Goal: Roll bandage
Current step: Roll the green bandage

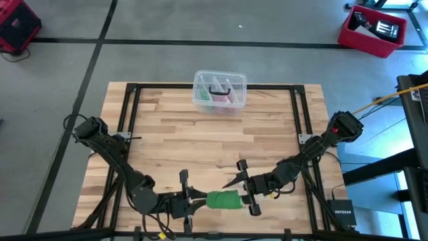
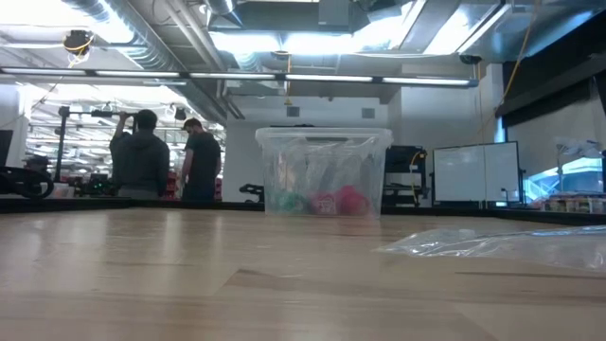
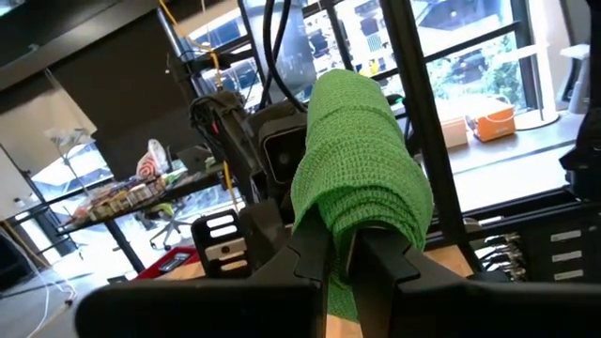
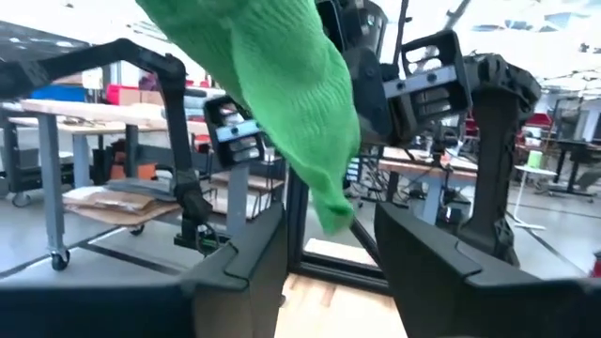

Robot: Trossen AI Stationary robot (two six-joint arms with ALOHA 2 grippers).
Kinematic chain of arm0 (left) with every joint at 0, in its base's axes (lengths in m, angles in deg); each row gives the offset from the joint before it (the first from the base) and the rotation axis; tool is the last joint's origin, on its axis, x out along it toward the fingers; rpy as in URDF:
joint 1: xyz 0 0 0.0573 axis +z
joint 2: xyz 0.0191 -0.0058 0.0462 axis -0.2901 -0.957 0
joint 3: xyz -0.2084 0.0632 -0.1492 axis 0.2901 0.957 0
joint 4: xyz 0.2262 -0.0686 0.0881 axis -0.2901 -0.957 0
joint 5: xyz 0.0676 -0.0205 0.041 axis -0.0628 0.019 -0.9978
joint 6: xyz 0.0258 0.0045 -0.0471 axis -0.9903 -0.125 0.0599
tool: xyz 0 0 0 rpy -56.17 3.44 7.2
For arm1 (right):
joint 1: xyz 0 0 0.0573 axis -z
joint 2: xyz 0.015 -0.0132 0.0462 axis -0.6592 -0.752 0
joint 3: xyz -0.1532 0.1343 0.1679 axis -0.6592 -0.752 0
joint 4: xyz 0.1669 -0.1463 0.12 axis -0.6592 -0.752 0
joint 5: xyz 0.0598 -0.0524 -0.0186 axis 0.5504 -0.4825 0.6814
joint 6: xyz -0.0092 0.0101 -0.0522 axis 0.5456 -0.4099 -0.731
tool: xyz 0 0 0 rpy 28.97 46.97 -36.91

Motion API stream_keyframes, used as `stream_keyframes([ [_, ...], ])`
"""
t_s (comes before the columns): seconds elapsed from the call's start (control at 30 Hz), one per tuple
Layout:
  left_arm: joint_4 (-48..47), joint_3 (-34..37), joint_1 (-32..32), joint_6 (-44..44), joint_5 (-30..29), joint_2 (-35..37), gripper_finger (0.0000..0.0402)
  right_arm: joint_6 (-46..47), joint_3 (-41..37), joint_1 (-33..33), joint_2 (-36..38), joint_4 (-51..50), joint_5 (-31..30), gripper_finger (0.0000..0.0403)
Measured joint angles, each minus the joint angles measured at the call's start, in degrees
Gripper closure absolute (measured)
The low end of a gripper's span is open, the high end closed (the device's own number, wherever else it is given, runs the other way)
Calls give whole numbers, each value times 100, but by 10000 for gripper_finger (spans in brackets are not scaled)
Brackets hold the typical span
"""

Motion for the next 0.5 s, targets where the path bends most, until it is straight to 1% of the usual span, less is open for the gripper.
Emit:
stream_keyframes([
  [0.13, -4, 0, 4, -4, -9, 0, 384, 147, 0, 2, 0, 35, 4, 238],
  [0.23, -6, 0, 29, -7, -11, 0, 384, 299, 0, 4, 0, 197, -117, 253],
  [0.33, -8, 0, 51, -4, -11, 0, 384, 284, 0, 4, 0, 230, -247, 296],
  [0.47, 6, 0, 52, -31, -11, 0, 384, 257, 0, 4, 0, 107, -260, 380],
  [0.5, 6, 0, 42, -39, -13, -1, 384, 244, 0, 3, 0, 47, -260, 390],
])
